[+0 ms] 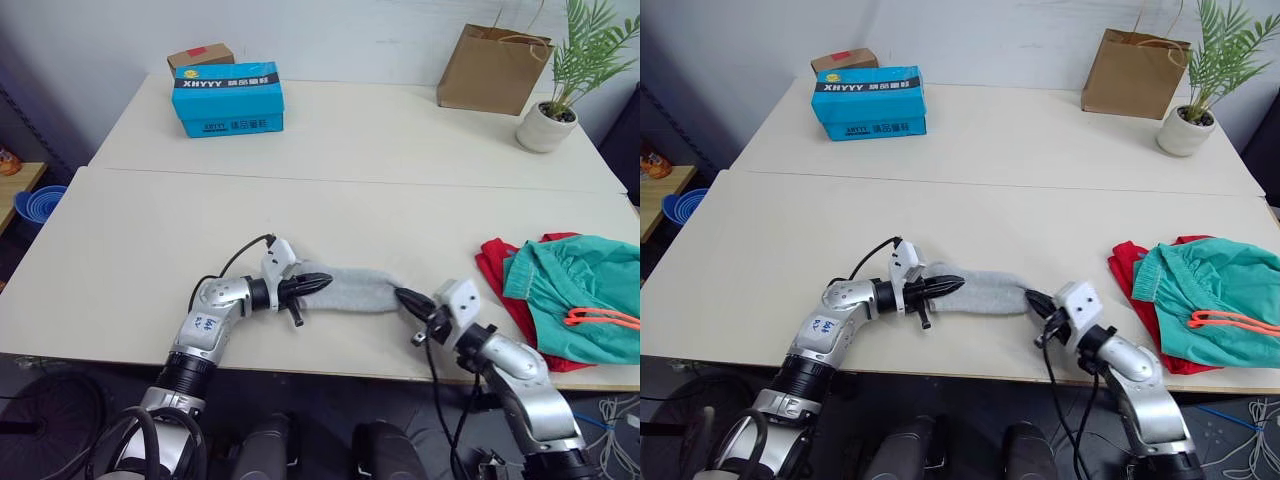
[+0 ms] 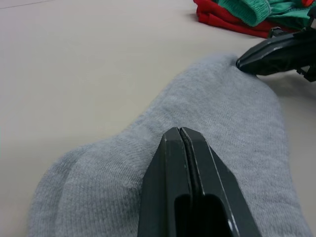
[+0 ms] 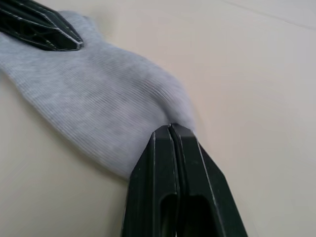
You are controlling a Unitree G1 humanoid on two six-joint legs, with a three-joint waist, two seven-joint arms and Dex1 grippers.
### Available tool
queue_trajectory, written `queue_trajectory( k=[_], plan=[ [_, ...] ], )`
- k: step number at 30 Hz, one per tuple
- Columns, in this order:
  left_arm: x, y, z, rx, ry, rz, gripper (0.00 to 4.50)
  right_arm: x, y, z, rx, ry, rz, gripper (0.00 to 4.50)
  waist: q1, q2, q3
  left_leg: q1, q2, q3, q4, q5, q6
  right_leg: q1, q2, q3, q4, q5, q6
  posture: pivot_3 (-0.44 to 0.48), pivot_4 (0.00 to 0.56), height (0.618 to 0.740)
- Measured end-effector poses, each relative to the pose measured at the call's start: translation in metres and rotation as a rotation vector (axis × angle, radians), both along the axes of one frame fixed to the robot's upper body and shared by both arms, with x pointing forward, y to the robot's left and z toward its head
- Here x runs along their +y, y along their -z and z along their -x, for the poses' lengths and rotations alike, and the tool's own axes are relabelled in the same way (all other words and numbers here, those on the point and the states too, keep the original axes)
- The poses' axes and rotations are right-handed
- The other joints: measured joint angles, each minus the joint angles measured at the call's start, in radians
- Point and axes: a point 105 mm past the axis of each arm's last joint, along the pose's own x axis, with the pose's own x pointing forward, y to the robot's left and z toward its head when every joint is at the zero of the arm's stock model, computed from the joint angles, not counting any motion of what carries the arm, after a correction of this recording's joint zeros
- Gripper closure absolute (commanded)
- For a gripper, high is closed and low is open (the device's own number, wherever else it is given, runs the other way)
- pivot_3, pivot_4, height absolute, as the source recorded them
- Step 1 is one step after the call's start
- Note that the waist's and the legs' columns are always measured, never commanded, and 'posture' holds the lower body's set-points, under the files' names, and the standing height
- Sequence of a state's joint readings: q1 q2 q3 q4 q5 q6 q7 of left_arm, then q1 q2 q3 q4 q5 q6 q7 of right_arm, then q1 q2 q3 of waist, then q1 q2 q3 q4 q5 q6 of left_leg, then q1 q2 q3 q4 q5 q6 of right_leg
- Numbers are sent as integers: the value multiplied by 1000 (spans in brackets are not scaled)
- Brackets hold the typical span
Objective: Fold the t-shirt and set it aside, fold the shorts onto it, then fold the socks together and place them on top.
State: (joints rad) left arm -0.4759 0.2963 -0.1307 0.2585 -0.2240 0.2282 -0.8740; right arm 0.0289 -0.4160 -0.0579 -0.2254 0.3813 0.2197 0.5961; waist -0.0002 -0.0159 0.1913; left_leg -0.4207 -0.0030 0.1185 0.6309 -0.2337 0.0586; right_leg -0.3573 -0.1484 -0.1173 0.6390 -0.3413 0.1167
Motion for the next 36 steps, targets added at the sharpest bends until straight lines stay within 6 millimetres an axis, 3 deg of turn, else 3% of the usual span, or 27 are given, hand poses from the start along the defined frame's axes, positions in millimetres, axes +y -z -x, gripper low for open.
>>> queue_trajectory(
  k=[1,5,11,14,19,20,23,29,33,36],
  plan=[
    [0,-1,0,1,5,8,4476,-1,-7,3,21,1,-80,4500,0,0,0,0,0,0,0,0,0,0,0,0,0,0,0,0,150,740],
    [1,-9,3,-16,35,62,4500,5,-31,14,128,-17,-333,3232,-1,0,0,-1,0,-1,-1,0,0,0,0,0,-1,0,0,0,150,740],
    [19,-20,2,-60,34,59,4500,19,-3,27,525,26,-441,1078,-1,0,0,-2,1,-1,-2,-1,0,-2,-1,0,-3,0,-1,0,150,740],
    [26,-19,2,-75,44,25,4500,27,-9,17,553,32,-450,83,-4,0,0,-2,1,0,-2,-2,-1,-2,0,0,-3,0,-1,0,150,740],
    [30,-5,1,-49,44,-12,4500,38,-15,0,568,35,-470,83,-2,0,0,-2,1,0,-2,-2,2,-2,0,0,-3,0,-1,0,150,740],
    [29,-3,1,-49,47,-15,4500,43,-15,-3,581,23,-482,277,-3,0,0,-2,1,0,-2,-2,2,-2,0,0,-3,0,-1,0,150,740],
    [25,-2,1,-57,58,-21,4500,51,-14,-9,608,13,-507,1022,-6,0,-1,-2,1,0,-3,-2,2,-2,0,0,-3,0,-1,0,150,740],
    [21,-2,-1,-55,57,-17,4500,58,-7,-16,643,18,-524,3144,-9,0,-1,-2,1,1,-3,-2,2,-3,0,-1,-2,0,-1,0,150,740],
    [17,-1,-1,-55,63,-15,4500,60,-13,-16,615,-5,-533,4487,-7,-1,-1,-2,1,1,-3,-2,2,-2,0,0,-3,0,-1,0,150,740],
    [9,-1,2,-58,87,-16,4500,52,-13,-17,602,11,-509,4487,1,-1,-1,-2,0,1,-2,-3,3,-2,-1,0,-4,0,0,0,150,740]
  ],
)
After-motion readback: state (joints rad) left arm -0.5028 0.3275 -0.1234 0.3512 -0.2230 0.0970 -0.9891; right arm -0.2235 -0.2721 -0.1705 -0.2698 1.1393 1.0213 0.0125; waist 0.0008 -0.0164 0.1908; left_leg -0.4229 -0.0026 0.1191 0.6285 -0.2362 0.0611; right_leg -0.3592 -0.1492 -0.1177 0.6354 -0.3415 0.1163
